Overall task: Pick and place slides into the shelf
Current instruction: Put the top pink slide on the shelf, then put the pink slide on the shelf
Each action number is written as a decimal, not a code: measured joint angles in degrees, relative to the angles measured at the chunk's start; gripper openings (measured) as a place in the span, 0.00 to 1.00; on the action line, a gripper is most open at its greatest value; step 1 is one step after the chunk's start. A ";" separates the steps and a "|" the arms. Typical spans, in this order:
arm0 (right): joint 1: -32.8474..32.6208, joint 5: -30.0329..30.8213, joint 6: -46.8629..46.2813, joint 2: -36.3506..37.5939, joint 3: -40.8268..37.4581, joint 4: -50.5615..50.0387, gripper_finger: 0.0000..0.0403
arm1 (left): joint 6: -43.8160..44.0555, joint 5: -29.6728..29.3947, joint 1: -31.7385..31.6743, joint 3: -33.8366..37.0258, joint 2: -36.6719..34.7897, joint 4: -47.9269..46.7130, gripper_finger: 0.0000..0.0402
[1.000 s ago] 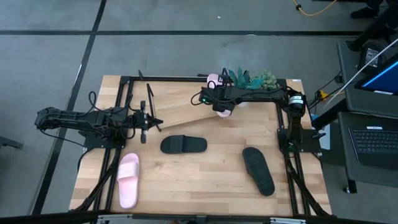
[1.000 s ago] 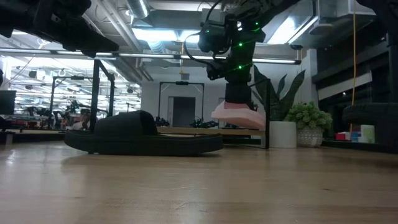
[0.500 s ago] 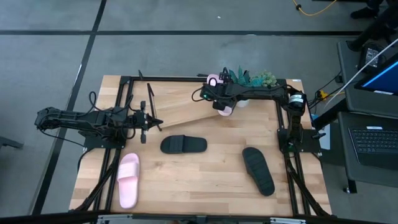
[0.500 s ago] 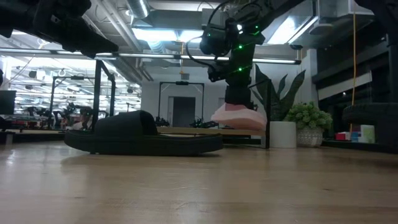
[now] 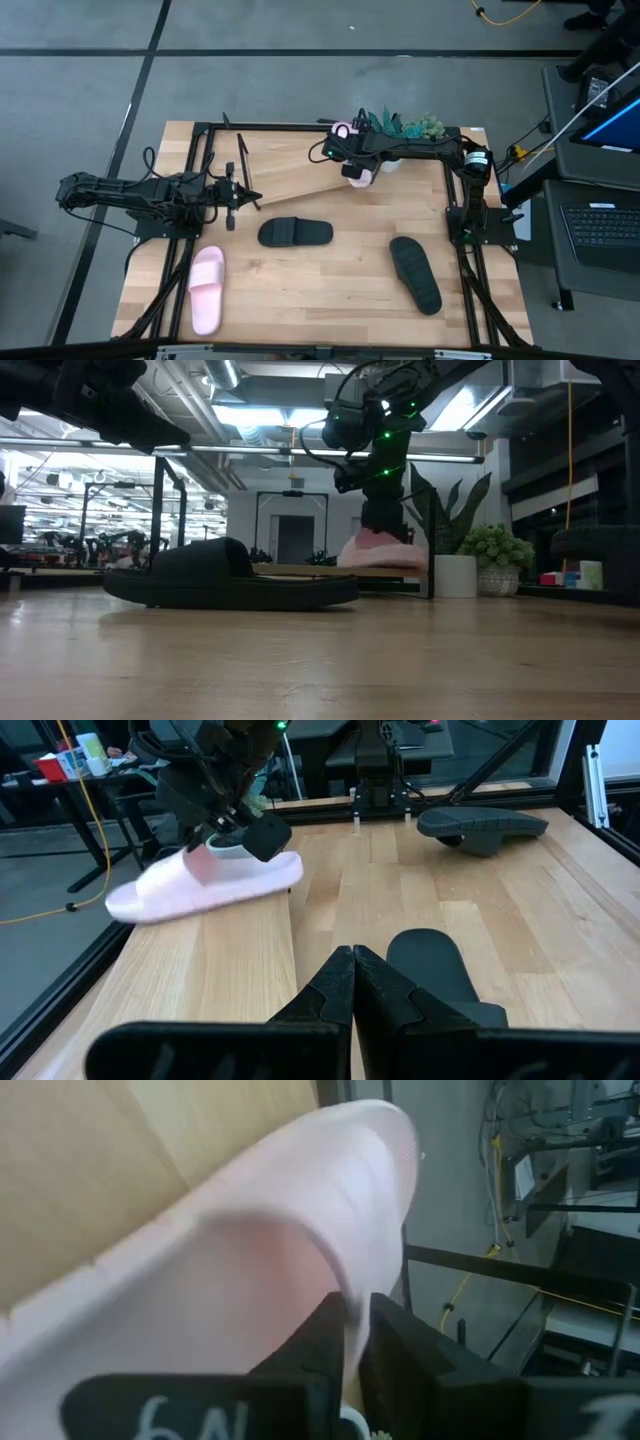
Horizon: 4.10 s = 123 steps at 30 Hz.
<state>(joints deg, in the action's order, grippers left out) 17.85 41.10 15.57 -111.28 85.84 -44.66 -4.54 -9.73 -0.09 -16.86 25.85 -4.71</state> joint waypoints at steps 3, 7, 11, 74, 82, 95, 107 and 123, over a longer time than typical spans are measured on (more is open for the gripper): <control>0.00 -0.09 0.11 0.00 0.00 -0.07 0.18 | 0.00 0.01 0.00 0.00 0.01 -0.02 0.00; 0.00 -0.28 0.19 0.00 0.00 -0.09 0.20 | 0.00 0.00 0.00 0.00 0.00 -0.02 0.00; 0.00 -0.24 1.33 0.00 0.00 0.09 0.24 | 0.00 0.00 0.00 0.00 0.02 -0.02 0.00; -24.51 -9.53 -12.08 17.36 -10.18 19.14 0.00 | 1.46 12.47 0.11 0.00 0.02 0.52 0.00; -24.28 -11.43 -5.70 30.36 -30.96 44.33 0.00 | 4.46 15.86 0.11 -5.81 0.56 -7.10 0.00; -21.93 -24.11 0.12 35.19 -50.93 74.36 0.01 | 6.37 18.33 2.47 -22.96 8.22 -29.02 0.00; -16.87 -29.18 -3.34 35.17 -55.39 85.85 0.01 | 16.83 7.25 12.93 -30.22 19.57 -37.34 0.00; -17.00 -29.20 -7.99 34.66 -55.34 81.82 0.01 | 43.59 -2.52 32.04 -44.62 39.98 -52.60 0.00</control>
<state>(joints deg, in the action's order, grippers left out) 0.84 11.90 7.59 -76.63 30.50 37.16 39.05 -12.25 31.95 -61.48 65.83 -57.31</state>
